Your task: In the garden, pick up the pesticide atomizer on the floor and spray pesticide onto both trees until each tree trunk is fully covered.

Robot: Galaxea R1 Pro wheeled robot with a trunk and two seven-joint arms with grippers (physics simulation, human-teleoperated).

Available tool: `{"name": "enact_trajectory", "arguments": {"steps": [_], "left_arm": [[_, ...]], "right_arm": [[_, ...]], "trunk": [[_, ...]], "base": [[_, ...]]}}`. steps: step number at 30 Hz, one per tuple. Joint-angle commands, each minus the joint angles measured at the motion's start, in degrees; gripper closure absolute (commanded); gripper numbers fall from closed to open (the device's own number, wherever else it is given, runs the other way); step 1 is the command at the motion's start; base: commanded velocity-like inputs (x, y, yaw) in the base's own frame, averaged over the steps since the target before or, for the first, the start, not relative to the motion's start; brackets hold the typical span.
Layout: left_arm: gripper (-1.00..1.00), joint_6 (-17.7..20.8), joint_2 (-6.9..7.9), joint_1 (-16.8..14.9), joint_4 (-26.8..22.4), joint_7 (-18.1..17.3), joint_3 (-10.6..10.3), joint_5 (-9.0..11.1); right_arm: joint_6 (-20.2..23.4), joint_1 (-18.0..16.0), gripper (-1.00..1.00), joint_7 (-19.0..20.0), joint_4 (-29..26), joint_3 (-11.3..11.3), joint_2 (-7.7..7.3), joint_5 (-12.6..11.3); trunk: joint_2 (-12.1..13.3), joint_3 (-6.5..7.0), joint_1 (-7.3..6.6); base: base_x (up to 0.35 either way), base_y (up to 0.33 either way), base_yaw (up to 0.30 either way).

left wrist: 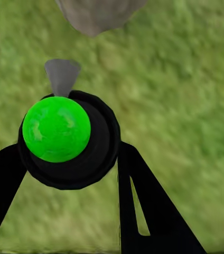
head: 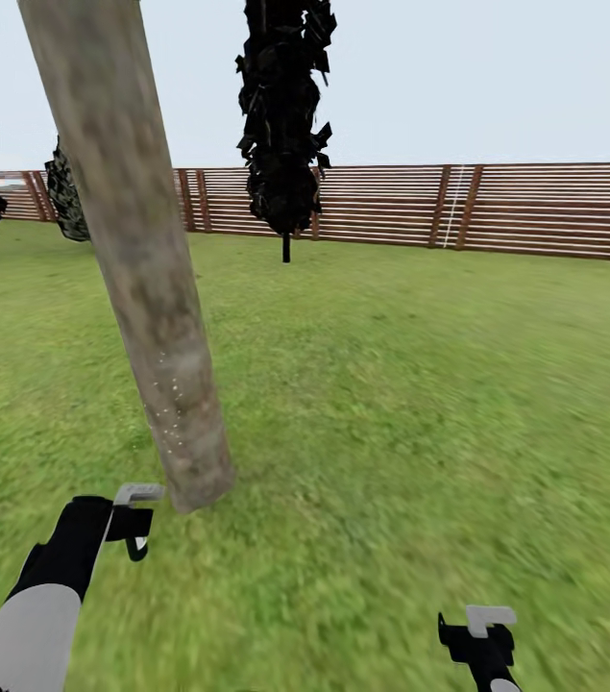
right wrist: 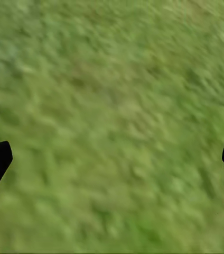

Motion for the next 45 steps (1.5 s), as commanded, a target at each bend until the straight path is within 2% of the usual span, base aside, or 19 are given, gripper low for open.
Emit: {"name": "enact_trajectory", "arguments": {"steps": [1, 6, 12, 17, 23, 28, 32, 34, 37, 45], "left_arm": [[1.00, 0.14, -0.05, -0.07, 0.01, -0.55, 0.16, -0.61], [1.00, 0.15, -0.04, -0.07, 0.09, -0.56, 0.18, -0.69], [1.00, 0.15, -0.29, -0.07, 0.09, -0.56, 0.14, -0.62], [1.00, 0.15, -2.13, -0.07, -0.05, -0.56, -0.20, -1.12], [1.00, 0.15, -2.08, -0.07, -0.50, -0.54, 0.08, -1.10], [1.00, 0.17, -2.03, -0.07, -0.61, -0.53, 0.21, -1.12], [1.00, 0.32, -1.46, -0.07, -0.53, -0.44, 0.32, -1.05], [1.00, 0.32, -1.35, -0.07, -0.51, 0.41, 0.32, -0.98], [1.00, 0.30, -1.77, -0.07, -0.03, 4.56, 0.46, -0.63], [1.00, 0.32, -2.21, -0.07, 0.09, 5.07, 0.49, -0.41]], "right_arm": [[-0.09, -0.02, -1.00, -0.26, 0.03, -0.05, 0.01, 0.37], [-0.09, -0.02, -1.00, -0.26, 0.03, -0.05, 0.08, 0.39], [-0.09, -0.02, -1.00, -0.26, 0.03, -0.05, 0.08, 0.37], [-0.09, -0.02, -1.00, -0.26, 0.03, -0.05, 0.08, 0.39], [-0.09, -0.02, -1.00, -0.34, 0.03, -0.05, 0.08, 0.40], [-0.09, -0.02, -1.00, -0.35, 0.03, -0.05, 0.08, 0.38], [-0.09, -0.02, -1.00, -0.35, 0.03, -0.05, 0.08, 0.37], [-0.09, -0.02, -1.00, -0.35, 0.03, -0.05, 0.08, 0.38], [-0.09, -0.02, -1.00, -0.35, 0.03, -0.05, 0.08, 0.39], [-0.09, -0.02, -1.00, -0.35, 0.03, -0.05, -0.11, 0.40]], "trunk": [[-0.02, -0.05, -0.01], [-0.02, -0.05, -0.01], [-0.02, -0.05, -0.01], [-0.02, -0.05, -0.01], [-0.02, -0.05, -0.01], [-0.02, -0.05, -0.01], [-0.02, -0.05, -0.01], [-0.02, -0.05, -0.01], [-0.02, -0.05, -0.01], [-0.02, -0.05, -0.01]], "base": [[0.042, -0.278, 0.276], [0.130, -0.255, 0.241], [0.238, -0.191, 0.025], [0.183, -0.225, 0.001], [0.013, -0.273, 0.047], [0.000, -0.274, 0.251], [0.099, -0.274, 0.276], [0.112, -0.274, 0.276], [0.123, -0.274, 0.229], [0.137, -0.274, 0.019]]}}
